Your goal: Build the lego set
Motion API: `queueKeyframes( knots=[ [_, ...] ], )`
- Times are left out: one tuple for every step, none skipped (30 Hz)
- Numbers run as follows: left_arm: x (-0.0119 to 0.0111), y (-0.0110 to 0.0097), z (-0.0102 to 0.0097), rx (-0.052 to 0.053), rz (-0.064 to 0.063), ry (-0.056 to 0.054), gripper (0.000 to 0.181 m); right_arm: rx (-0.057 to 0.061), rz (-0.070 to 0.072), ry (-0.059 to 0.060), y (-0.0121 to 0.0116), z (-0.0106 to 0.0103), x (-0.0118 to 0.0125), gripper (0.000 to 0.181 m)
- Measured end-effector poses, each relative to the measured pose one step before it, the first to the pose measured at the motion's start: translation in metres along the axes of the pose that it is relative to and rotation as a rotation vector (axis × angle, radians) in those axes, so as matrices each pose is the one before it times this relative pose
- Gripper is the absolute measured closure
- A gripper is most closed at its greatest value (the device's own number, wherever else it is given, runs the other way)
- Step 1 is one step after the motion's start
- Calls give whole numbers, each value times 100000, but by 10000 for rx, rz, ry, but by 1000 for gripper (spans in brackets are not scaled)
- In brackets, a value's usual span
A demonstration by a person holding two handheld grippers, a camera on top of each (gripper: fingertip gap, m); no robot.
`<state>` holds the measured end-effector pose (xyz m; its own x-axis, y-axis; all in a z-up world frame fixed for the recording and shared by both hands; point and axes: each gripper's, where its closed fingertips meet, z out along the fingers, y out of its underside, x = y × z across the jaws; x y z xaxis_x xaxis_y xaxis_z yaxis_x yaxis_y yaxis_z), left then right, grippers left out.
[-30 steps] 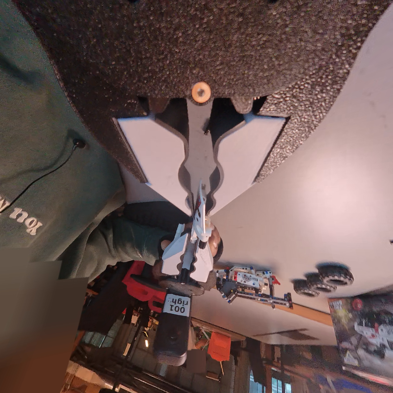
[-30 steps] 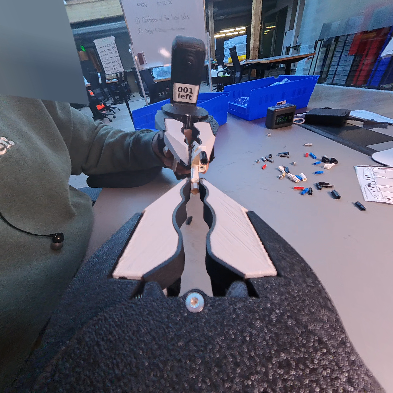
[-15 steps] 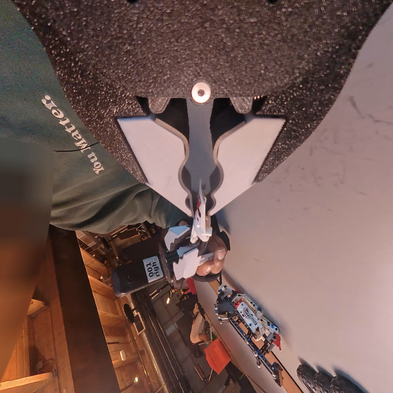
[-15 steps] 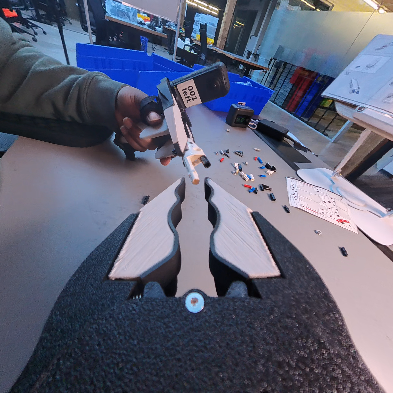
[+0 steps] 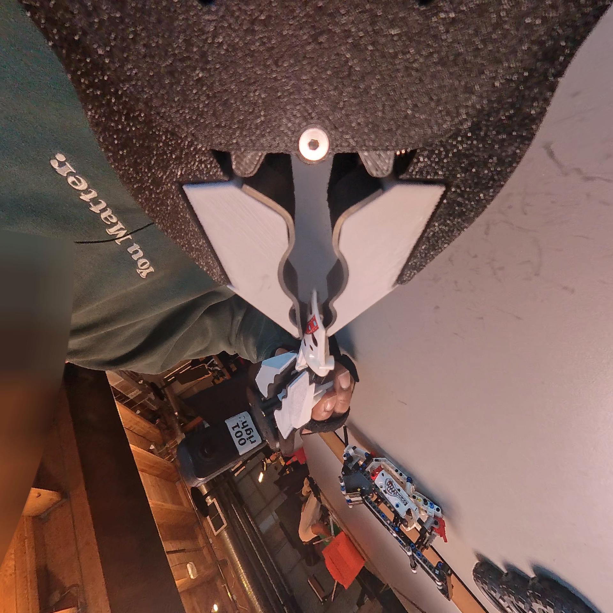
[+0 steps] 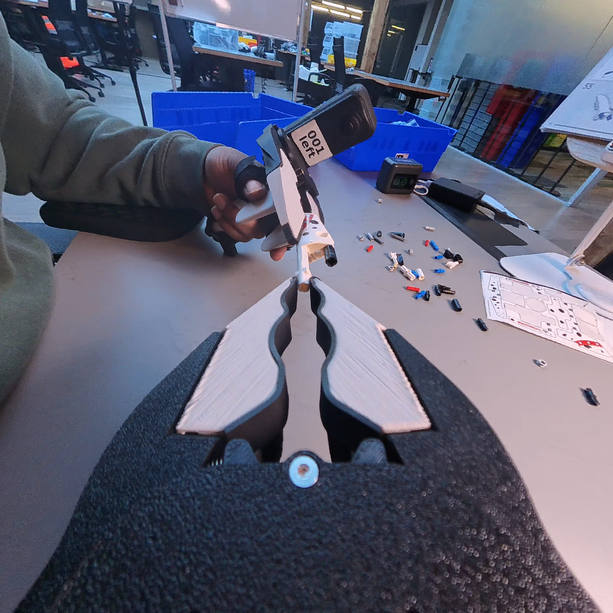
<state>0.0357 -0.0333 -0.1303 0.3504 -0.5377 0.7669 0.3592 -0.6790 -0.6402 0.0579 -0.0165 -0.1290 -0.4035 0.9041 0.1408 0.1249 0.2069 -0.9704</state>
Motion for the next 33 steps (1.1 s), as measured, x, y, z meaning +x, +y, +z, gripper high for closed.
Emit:
queueKeyframes(
  knots=[
    [-128,-71,-50,14,121,-129,170,-71,27,-20,134,51,-13,175],
    [-117,-109,-138,-13,144,-117,164,-53,80,-54,102,68,-62,175],
    [-157,-84,-300,-101,178,-155,156,-38,89,-62,85,56,-77,175],
    [-281,-59,-422,-139,258,-254,153,-71,54,7,125,50,30,175],
    [-328,-47,-461,-148,341,-307,153,-124,-20,32,221,65,58,175],
    [-285,160,-390,-258,333,-261,153,-176,-76,27,316,106,29,175],
    [-227,397,-299,-368,250,-204,153,-247,-151,14,438,174,-39,175],
    [-312,556,-161,-405,180,-233,155,-297,-247,17,511,275,-83,175],
    [-544,787,-43,-480,141,-365,158,-246,-260,-14,405,369,-172,175],
    [-724,1033,85,-598,118,-454,160,-202,-145,-83,291,428,-253,175],
    [-680,1110,183,-623,131,-416,163,-250,-85,-130,318,508,-277,175],
    [-613,959,196,-524,66,-381,162,-322,-126,-80,424,569,-191,175],
    [-492,793,151,-444,-46,-297,162,-459,-179,-91,622,602,-213,175],
    [-318,742,97,-406,-40,-178,163,-505,-146,-126,577,559,-262,175],
    [-241,650,28,-343,-50,-121,164,-329,-83,-94,262,492,-186,175],
    [-218,442,-50,-201,-92,-98,165,-302,-69,15,242,433,-51,174],
    [-79,287,-114,-109,-116,-8,166,-397,-98,16,402,421,-91,174],
    [74,188,-160,-64,-111,76,168,-376,-140,35,393,379,-116,174],
    [60,178,-142,-68,-83,47,170,-216,-97,143,183,269,27,174],
    [-67,130,-134,-46,-32,-51,170,-58,-37,70,-20,93,-28,174],
    [-81,124,-115,-39,-24,-58,169,35,77,-11,-131,-49,-52,173],
    [-156,185,-98,-80,-10,-94,169,83,155,-40,-220,-162,-21,172],
    [-152,96,-101,-24,20,-83,169,96,130,-95,-290,-235,-103,171],
    [-100,43,-101,7,-2,-40,169,59,101,-93,-326,-240,-172,171],
    [-94,34,-94,7,-8,-24,168,25,79,-169,-336,-135,-375,170],
    [-64,30,-60,3,14,-6,168,7,108,-327,-350,52,-699,170],
    [-40,0,-44,8,15,4,168,-49,135,-370,-268,294,-821,169],
    [-11,4,-13,5,29,14,168,-166,96,-161,-49,492,-520,169],
    [6,8,-7,-4,51,18,167,-328,85,52,244,605,-105,169],
    [-10,-8,-23,6,28,-10,167,-314,71,23,299,578,-26,167],
    [-17,-16,-37,9,33,-23,165,-178,144,-26,162,489,5,167],
    [-22,-6,-54,5,41,-41,164,-105,197,-33,36,341,81,167],
    [-56,3,-86,3,37,-59,162,8,132,-58,-211,54,72,168]
  ],
)
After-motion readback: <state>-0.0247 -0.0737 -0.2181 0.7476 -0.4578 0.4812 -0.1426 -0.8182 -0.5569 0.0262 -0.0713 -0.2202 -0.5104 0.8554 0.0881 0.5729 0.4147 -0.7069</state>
